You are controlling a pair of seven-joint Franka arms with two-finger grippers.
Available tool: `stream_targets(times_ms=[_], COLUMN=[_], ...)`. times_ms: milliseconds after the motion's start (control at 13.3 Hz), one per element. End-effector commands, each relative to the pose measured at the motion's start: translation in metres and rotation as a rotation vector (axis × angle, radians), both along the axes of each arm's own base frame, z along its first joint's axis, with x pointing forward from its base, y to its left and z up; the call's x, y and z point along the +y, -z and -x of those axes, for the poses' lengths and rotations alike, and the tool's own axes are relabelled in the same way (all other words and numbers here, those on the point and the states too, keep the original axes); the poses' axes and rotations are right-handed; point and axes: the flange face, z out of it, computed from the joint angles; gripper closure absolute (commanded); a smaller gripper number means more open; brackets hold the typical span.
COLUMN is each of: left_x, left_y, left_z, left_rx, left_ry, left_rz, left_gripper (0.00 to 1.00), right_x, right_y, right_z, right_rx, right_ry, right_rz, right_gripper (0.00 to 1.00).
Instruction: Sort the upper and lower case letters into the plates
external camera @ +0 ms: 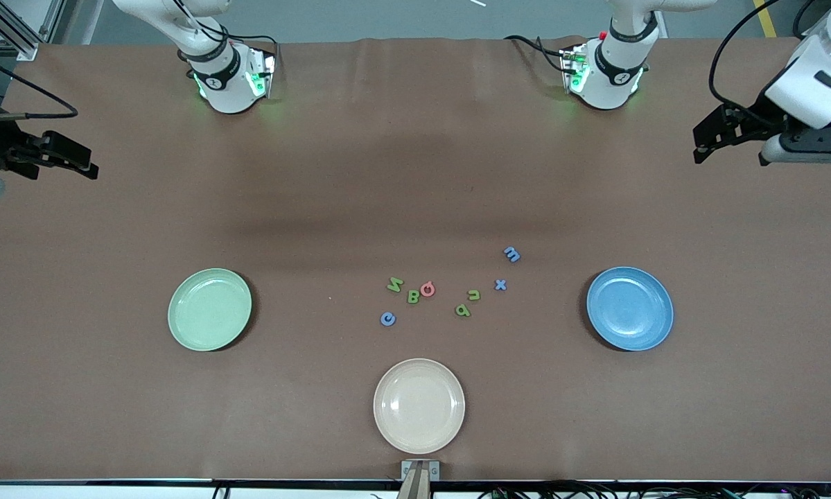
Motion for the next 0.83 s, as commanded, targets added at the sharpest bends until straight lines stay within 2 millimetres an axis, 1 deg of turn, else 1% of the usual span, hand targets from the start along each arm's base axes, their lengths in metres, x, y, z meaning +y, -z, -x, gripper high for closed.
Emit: stream_targets(times_ms=[0,150,301,526,751], left_x=[-0.033,-0.062,-0.103,-0.139,-0.164], left_y=[0.041,0.089,0.137,0.201,0.26], left_z=[-0.009,-0.008,-0.003,0.003,-0.006], left_rx=[0.011,-0.009,0.013,-0.004,-0.001], left_ry=[0.023,-0.042,-0.122,-0.23,-0.324], left_rz=[0.003,0.005,-0.003,0.022,0.066], left_gripper=[0.0,0.0,0.0,0.0,0.0], right_x=[0.005,0.006,0.007,0.005,0.002], right_y=[0.001,0.005,0.005,0.006,-0.005], right_z=[0.018,0.024,0.024,0.023,0.02], right_rx=[-0.003,-0.017,-0.019,-0.019,-0.045], right_ry=[0.007,0.005,0.004,0.008,0.017], right_rz=[0.0,-0.001,-0.002,-0.005,-0.029], right_gripper=[0.0,0.0,0.0,0.0,0.0])
